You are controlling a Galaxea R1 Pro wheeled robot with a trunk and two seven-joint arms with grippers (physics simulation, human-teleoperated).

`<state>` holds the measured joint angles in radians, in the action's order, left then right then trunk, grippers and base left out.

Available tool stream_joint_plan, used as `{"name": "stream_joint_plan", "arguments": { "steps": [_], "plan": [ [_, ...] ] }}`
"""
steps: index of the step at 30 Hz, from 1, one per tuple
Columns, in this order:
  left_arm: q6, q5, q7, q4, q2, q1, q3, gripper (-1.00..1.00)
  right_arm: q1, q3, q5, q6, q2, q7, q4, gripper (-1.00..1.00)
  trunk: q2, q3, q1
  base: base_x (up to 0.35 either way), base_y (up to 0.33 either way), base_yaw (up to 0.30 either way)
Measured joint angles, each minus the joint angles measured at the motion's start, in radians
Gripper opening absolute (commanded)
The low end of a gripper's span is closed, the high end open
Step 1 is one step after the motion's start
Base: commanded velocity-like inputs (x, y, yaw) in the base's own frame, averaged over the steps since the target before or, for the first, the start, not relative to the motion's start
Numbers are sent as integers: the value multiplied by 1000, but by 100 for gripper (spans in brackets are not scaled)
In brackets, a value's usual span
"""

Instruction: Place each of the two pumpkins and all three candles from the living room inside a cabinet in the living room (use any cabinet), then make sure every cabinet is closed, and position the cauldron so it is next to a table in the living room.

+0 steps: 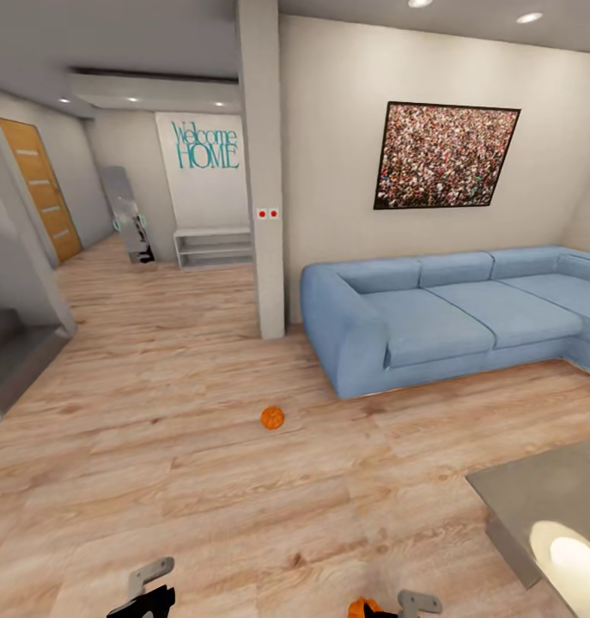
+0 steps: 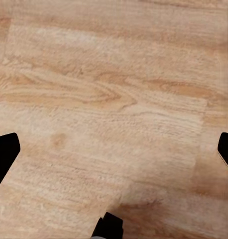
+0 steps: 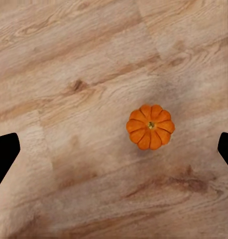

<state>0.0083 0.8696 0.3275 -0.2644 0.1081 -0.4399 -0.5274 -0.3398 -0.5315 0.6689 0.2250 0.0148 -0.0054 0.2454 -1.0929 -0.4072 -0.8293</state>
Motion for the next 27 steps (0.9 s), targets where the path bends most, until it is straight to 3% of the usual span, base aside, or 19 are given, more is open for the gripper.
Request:
{"name": "stream_joint_plan", "arguments": {
  "steps": [10,27],
  "plan": [
    [0,0,0,0,0,0,0,100,0,0,0,1,0,0,0,100,0,1,0,97,84,-97],
    [0,0,0,0,0,0,-1,100,0,0,0,1,0,0,0,100,0,4,0,196,76,-93]
  ]
}}
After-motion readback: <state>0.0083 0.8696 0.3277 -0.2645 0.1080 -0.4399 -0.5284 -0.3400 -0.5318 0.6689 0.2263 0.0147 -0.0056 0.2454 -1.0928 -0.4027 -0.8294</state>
